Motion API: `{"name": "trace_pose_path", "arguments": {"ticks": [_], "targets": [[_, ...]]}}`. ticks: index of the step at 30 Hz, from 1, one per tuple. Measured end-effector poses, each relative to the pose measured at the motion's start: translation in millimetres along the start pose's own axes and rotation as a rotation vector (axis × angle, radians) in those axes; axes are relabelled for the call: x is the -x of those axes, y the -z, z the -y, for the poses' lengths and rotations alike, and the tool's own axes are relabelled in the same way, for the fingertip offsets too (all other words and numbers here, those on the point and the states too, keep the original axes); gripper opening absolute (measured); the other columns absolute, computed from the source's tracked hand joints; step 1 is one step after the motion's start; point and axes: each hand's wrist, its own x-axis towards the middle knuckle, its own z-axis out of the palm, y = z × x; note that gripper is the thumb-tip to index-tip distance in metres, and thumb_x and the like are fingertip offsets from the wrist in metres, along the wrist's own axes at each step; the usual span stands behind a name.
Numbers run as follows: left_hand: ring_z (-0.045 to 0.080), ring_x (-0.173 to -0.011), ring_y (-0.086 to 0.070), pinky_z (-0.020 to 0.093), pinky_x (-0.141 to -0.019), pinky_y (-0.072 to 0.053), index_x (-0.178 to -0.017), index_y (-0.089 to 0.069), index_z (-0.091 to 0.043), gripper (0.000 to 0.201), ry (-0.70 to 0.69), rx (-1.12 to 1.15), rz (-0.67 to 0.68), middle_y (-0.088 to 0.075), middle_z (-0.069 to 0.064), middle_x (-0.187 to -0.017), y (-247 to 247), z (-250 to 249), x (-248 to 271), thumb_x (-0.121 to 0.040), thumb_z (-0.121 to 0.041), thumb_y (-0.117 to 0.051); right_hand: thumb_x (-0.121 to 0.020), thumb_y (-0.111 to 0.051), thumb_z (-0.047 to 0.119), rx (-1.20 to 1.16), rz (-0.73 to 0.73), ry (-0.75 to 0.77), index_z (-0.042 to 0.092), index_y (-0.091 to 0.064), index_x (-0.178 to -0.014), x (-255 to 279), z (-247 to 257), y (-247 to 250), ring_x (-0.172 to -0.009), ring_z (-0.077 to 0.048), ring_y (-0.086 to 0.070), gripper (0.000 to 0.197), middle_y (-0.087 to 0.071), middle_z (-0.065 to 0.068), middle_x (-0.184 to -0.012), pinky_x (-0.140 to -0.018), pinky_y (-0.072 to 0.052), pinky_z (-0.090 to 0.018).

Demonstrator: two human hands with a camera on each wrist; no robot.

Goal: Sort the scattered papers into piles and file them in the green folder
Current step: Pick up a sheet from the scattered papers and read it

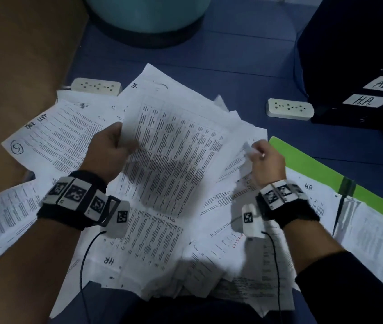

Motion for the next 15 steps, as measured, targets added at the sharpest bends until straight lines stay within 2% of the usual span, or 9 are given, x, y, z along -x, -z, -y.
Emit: {"name": "trace_pose_path", "arguments": {"ticks": [2,3,4,6,7,9,11,13,15], "targets": [[0.002,-0.080,-0.066,0.028,-0.074,-0.049,-0.081,-0.067,-0.039,0.035,-0.040,-0.001,0.051,-0.070,-0.018,-0.081,0,-8,-2,-0.086,-0.004,-0.064,-0.092,-0.052,0.006,-0.170,0.058,0.117,0.017,-0.057,-0.083,-5,12,23,-0.070,-0.019,-0.050,0.015,-0.054,0.001,-0.072,-0.061,-0.047,-0.033],[0.007,-0.088,-0.065,0.027,-0.075,-0.049,-0.090,-0.067,-0.035,0.029,-0.061,-0.007,0.070,-0.069,-0.017,-0.089,-2,-13,-2,-0.086,-0.007,-0.065,-0.091,-0.051,0.003,-0.229,0.100,0.160,0.019,-0.057,-0.082,-5,20,35,-0.069,-0.016,-0.051,0.019,-0.054,0.005,-0.072,-0.062,-0.051,-0.035],[0.013,-0.099,-0.063,0.028,-0.079,-0.049,-0.101,-0.067,-0.028,0.024,-0.098,-0.030,0.087,-0.066,-0.014,-0.103,-4,-18,-3,-0.085,-0.011,-0.065,-0.092,-0.050,0.002,-0.266,0.133,0.212,0.022,-0.056,-0.081,-4,31,47,-0.067,-0.012,-0.051,0.023,-0.054,0.009,-0.071,-0.062,-0.052,-0.033],[0.018,-0.116,-0.055,0.031,-0.088,-0.049,-0.119,-0.062,-0.018,0.037,-0.195,-0.102,0.111,-0.054,-0.007,-0.129,-8,-31,-5,-0.083,-0.019,-0.062,-0.091,-0.050,0.004,-0.285,0.167,0.350,0.028,-0.053,-0.077,-1,53,68,-0.066,-0.001,-0.048,0.029,-0.054,0.016,-0.070,-0.064,-0.046,-0.021],[0.013,-0.117,-0.055,0.030,-0.088,-0.050,-0.121,-0.060,-0.019,0.037,-0.224,-0.122,0.122,-0.053,-0.007,-0.132,-10,-36,-7,-0.085,-0.018,-0.061,-0.090,-0.050,0.003,-0.301,0.184,0.407,0.030,-0.052,-0.076,1,64,75,-0.066,0.004,-0.047,0.030,-0.055,0.020,-0.070,-0.066,-0.041,-0.015],[-0.004,-0.098,-0.060,0.021,-0.079,-0.053,-0.111,-0.060,-0.027,0.029,-0.215,-0.114,0.123,-0.061,-0.012,-0.113,-13,-47,-10,-0.089,-0.009,-0.057,-0.087,-0.054,0.001,-0.409,0.214,0.443,0.032,-0.055,-0.075,1,73,81,-0.067,0.006,-0.047,0.033,-0.056,0.022,-0.068,-0.066,-0.038,-0.011],[-0.008,-0.081,-0.061,0.017,-0.072,-0.053,-0.097,-0.059,-0.030,0.028,-0.192,-0.102,0.082,-0.063,-0.017,-0.094,-15,-52,-13,-0.089,-0.005,-0.054,-0.087,-0.056,0.009,-0.644,0.143,0.375,0.030,-0.060,-0.075,-2,72,77,-0.064,-0.001,-0.049,0.025,-0.057,0.017,-0.068,-0.063,-0.041,-0.018],[-0.005,-0.075,-0.061,0.011,-0.064,-0.051,-0.099,-0.062,-0.022,0.021,-0.196,-0.093,-0.006,-0.063,-0.013,-0.088,-16,-51,-15,-0.089,-0.005,-0.054,-0.090,-0.051,0.027,-0.932,0.037,0.173,0.025,-0.060,-0.083,-5,64,66,-0.060,-0.009,-0.051,0.011,-0.056,0.009,-0.070,-0.056,-0.045,-0.023],[0.001,-0.074,-0.060,0.010,-0.059,-0.050,-0.109,-0.061,-0.008,0.021,-0.184,-0.071,-0.126,-0.064,0.000,-0.091,-16,-47,-15,-0.089,-0.004,-0.054,-0.095,-0.039,0.048,-1.031,-0.001,-0.091,0.018,-0.058,-0.100,0,51,47,-0.059,-0.015,-0.060,0.035,-0.061,-0.001,-0.080,-0.054,-0.048,-0.025]]}}
